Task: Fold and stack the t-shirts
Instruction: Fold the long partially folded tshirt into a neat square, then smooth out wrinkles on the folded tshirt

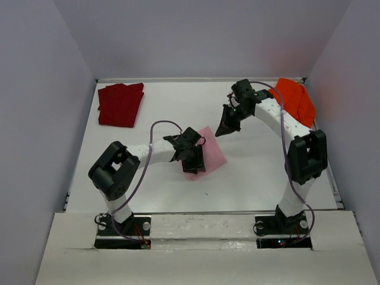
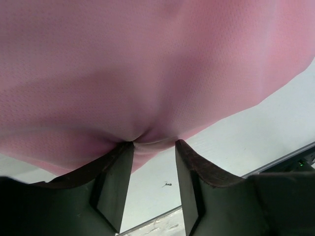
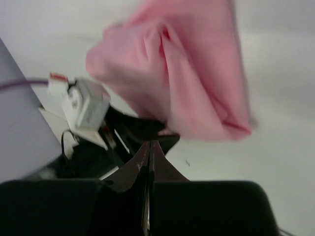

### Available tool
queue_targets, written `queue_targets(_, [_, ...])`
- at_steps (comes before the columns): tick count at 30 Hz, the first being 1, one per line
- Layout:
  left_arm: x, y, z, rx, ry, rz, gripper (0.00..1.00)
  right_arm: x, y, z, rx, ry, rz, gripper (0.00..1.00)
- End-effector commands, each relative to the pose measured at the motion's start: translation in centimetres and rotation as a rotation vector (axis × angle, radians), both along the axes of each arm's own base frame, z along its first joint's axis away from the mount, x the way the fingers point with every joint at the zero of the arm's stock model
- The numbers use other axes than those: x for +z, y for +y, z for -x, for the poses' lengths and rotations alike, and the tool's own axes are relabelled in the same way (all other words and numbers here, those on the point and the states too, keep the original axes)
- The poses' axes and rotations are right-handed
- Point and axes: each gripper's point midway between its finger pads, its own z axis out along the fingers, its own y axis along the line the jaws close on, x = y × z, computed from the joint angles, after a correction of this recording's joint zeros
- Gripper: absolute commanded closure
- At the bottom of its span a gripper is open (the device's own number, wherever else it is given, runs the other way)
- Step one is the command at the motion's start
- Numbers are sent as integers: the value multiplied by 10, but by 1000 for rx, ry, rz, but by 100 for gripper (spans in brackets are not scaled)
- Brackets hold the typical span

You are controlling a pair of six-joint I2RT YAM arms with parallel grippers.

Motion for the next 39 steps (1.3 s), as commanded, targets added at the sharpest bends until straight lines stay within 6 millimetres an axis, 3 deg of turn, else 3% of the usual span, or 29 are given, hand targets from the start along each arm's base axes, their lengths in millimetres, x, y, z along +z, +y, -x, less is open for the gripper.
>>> queue_targets(1, [-22,33,14,7,45,-171,42,12,-7,59,43,63,-78,100])
queue_targets(3, [-12,30,7,14,24,-171,37,-14,-8,91,65,142,-73,100])
queue_targets(6, [5,27,-2,30,-7,-155,33,-32,-6,108,69,162,-109,100])
queue_targets(11, [41,14,-22,54,-57,-77,32,-49,4,108,93,178,-147,100])
queue_targets(17, [80,3,-37,73,-113,-1,31,-53,13,92,100,162,-166,100])
queue_targets(21, [87,3,-35,84,-114,18,31,-51,23,85,111,165,-189,100])
queue_targets(31, [82,13,-34,113,-105,9,31,-83,50,91,151,216,-188,100])
queue_targets(35, [81,17,-40,133,-108,36,31,-101,45,93,148,231,-148,100])
queue_targets(39, [79,27,-56,160,-121,51,31,-105,42,93,141,225,-124,100])
